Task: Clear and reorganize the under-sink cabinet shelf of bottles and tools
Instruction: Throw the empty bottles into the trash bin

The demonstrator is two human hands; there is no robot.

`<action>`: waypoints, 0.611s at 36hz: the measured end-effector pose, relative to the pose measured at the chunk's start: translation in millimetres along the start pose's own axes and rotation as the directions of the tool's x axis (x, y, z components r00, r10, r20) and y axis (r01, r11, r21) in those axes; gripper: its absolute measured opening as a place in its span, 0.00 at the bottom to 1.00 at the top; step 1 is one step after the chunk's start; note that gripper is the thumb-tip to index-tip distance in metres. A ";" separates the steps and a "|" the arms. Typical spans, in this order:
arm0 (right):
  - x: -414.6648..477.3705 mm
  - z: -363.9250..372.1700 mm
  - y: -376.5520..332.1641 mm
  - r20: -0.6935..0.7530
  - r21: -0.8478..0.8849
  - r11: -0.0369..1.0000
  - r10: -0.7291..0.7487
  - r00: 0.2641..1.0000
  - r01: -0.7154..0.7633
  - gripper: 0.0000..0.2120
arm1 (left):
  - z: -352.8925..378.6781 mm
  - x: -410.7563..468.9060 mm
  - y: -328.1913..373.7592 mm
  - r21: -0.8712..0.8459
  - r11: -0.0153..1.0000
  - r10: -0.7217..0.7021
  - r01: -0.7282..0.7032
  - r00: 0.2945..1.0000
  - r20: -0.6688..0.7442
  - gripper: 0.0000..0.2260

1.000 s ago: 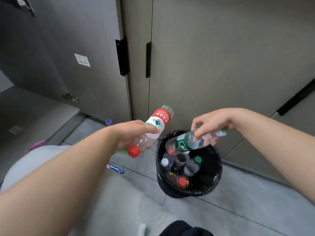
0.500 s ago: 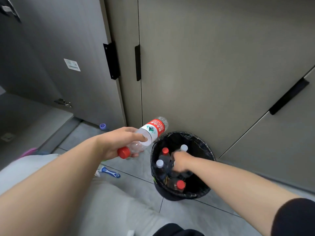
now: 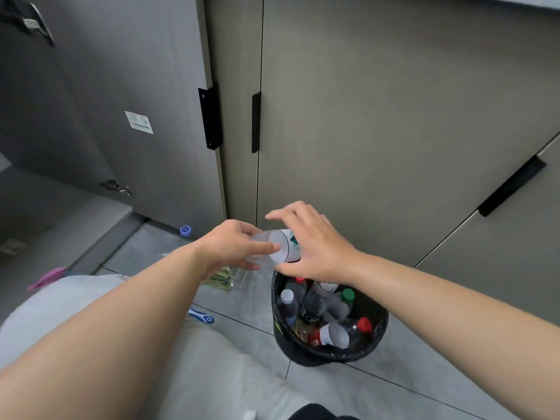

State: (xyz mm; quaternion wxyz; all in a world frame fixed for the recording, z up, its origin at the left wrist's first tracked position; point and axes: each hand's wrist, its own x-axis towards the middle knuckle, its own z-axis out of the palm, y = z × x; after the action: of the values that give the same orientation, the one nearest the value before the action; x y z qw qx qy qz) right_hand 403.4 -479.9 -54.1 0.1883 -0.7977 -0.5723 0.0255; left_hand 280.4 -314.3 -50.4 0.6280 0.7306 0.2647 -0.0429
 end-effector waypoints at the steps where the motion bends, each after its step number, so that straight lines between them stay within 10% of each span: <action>1: 5.0 -2.8 -4.9 0.051 -0.025 1.000 -0.016 0.999 0.017 0.37 | 1.5 -0.3 2.2 -0.010 1.000 0.024 -0.024 1.000 0.000 0.21; 9: 14.5 -28.6 -7.0 0.080 0.096 0.988 0.115 0.990 -0.123 0.23 | 4.8 -9.5 14.4 -0.254 0.955 0.172 -0.150 0.983 0.065 0.18; 16: -26.1 -35.2 34.2 0.201 0.469 0.767 0.391 0.898 -0.439 0.17 | -1.0 -3.6 7.7 -0.105 0.990 0.089 -0.094 0.995 -0.045 0.13; 22: -71.8 20.5 52.5 0.264 0.328 0.799 0.434 0.861 -0.503 0.16 | 1.4 0.1 -1.3 -0.005 0.998 0.055 -0.055 0.998 -0.007 0.09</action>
State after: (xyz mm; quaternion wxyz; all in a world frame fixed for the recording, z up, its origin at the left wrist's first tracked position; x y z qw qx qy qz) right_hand 420.9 -555.0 -103.0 0.2783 -0.8561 -0.3541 0.2536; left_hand 280.4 -315.5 -51.9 0.6299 0.7360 0.2469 -0.0222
